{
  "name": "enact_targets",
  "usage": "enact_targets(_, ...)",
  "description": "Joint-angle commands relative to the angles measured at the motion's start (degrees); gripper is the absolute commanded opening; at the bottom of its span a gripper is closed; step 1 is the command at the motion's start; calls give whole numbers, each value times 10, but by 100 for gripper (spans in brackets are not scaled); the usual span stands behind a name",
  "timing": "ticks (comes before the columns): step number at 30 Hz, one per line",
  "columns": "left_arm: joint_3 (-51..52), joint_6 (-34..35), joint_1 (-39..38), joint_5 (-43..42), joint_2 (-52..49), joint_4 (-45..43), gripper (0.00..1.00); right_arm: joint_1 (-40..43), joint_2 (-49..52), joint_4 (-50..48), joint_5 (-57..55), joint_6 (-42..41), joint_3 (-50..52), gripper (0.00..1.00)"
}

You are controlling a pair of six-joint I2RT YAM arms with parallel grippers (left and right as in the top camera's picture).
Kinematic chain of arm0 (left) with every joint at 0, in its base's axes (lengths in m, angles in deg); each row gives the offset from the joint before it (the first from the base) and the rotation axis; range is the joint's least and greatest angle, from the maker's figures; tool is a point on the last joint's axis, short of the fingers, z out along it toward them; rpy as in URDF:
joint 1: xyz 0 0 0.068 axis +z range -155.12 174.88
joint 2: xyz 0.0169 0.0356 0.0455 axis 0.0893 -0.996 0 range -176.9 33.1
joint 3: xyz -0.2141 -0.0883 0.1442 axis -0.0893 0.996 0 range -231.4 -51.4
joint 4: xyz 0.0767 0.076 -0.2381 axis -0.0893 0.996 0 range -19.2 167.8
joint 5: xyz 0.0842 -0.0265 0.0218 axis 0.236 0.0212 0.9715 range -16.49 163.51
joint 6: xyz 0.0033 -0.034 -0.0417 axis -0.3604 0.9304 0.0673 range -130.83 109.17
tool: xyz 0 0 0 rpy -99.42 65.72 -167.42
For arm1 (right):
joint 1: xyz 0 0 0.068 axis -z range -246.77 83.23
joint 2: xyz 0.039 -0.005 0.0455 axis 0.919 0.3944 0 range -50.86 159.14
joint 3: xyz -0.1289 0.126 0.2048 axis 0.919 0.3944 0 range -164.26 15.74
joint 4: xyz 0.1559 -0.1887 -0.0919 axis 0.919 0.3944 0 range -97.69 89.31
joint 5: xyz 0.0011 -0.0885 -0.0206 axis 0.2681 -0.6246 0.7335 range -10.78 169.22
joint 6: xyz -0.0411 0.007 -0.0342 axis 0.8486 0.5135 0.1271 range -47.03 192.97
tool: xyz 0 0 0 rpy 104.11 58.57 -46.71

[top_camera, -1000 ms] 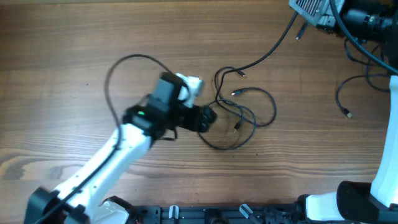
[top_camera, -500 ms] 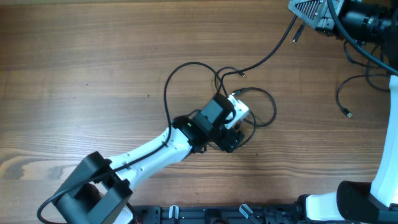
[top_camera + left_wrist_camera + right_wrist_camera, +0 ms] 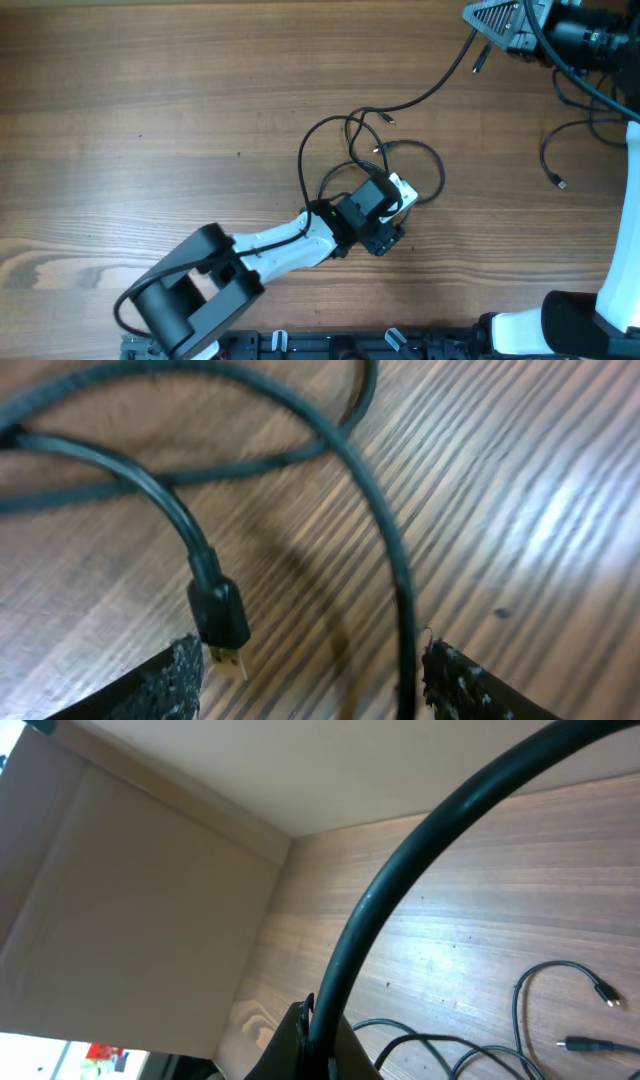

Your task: Untangle cables

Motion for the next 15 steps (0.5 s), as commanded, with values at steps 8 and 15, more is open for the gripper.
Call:
enact_targets(8, -2, -9, -22, 14, -35, -7, 37, 4, 0, -1, -3, 14, -4, 4)
enact_targets(15, -2, 52, -8, 104, 46, 42, 4, 52, 0, -20, -48, -1, -4, 4)
